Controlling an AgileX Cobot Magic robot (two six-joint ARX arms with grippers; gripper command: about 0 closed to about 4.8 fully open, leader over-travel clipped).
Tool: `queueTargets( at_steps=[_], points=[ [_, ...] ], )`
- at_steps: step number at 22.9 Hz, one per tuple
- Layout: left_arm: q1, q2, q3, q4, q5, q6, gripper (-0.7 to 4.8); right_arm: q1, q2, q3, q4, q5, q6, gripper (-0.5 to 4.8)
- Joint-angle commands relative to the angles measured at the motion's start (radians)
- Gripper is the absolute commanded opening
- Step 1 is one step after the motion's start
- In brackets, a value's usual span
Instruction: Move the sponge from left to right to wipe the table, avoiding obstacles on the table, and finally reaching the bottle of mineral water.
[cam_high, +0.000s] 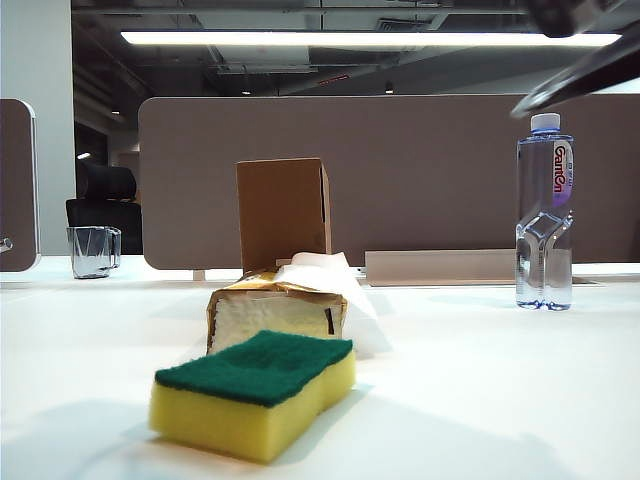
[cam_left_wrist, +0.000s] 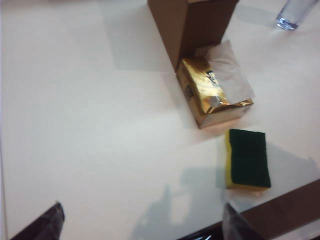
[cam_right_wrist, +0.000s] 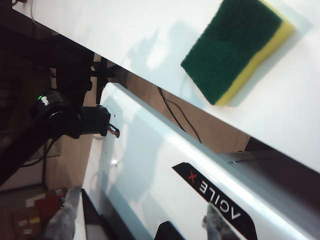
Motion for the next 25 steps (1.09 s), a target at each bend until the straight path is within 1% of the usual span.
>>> queueTargets(
  at_steps=[1, 3, 4, 6, 10, 14, 18, 25],
  points=[
    [0.000, -0.002, 0.003, -0.026, 0.035, -0.009, 4.07, 0.064, 0.069, 0.001, 0.086, 0.072, 0.025, 3.39],
    [0.000, -0.007, 0.003, -0.034, 0.042, -0.009, 4.07, 0.101, 0.150, -0.002, 0.125, 0.081, 0.025, 3.54],
    [0.000, -0.013, 0.003, -0.034, 0.050, -0.009, 4.07, 0.115, 0.198, -0.002, 0.142, 0.100, 0.024, 3.73],
    [0.000, -0.023, 0.003, -0.035, 0.067, -0.010, 4.07, 0.125, 0.277, -0.002, 0.188, 0.118, 0.025, 3.74],
    [0.000, -0.035, 0.003, -0.040, 0.069, -0.010, 4.04, 0.125, 0.416, -0.001, 0.307, 0.117, 0.045, 3.73],
    [0.000, -0.039, 0.003, -0.041, 0.072, -0.010, 4.04, 0.125, 0.526, -0.001, 0.376, 0.126, 0.048, 3.73],
    [0.000, -0.039, 0.003, -0.041, 0.075, -0.010, 4.04, 0.125, 0.595, 0.000, 0.454, 0.171, 0.071, 3.72],
    [0.000, -0.039, 0.003, -0.041, 0.075, -0.010, 4.04, 0.139, 0.659, 0.000, 0.545, 0.197, 0.104, 3.67]
  ],
)
